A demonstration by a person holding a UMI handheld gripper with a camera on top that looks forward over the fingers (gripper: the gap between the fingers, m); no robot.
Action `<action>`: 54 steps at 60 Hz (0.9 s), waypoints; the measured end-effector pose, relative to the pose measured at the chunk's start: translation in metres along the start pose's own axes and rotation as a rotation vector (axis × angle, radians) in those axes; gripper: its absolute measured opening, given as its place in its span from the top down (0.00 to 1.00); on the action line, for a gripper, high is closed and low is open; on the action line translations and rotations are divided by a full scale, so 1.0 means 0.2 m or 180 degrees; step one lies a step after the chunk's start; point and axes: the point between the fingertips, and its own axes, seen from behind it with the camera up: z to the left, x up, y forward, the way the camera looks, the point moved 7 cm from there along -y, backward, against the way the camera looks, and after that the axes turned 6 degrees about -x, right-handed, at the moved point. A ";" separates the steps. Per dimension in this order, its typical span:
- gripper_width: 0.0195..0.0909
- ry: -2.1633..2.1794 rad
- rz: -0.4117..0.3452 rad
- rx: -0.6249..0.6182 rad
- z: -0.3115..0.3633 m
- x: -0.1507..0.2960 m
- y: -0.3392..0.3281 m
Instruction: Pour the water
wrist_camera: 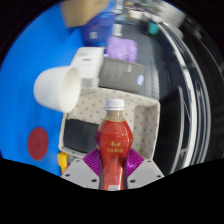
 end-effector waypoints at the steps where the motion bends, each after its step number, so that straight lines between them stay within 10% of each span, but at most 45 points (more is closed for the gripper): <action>1: 0.89 0.0167 0.0067 -0.0021 0.00 0.01 -0.01; 26: 0.89 0.4685 0.0482 0.0625 -0.03 -0.17 -0.02; 54: 0.88 0.5268 0.0576 0.0808 0.32 -0.06 -0.05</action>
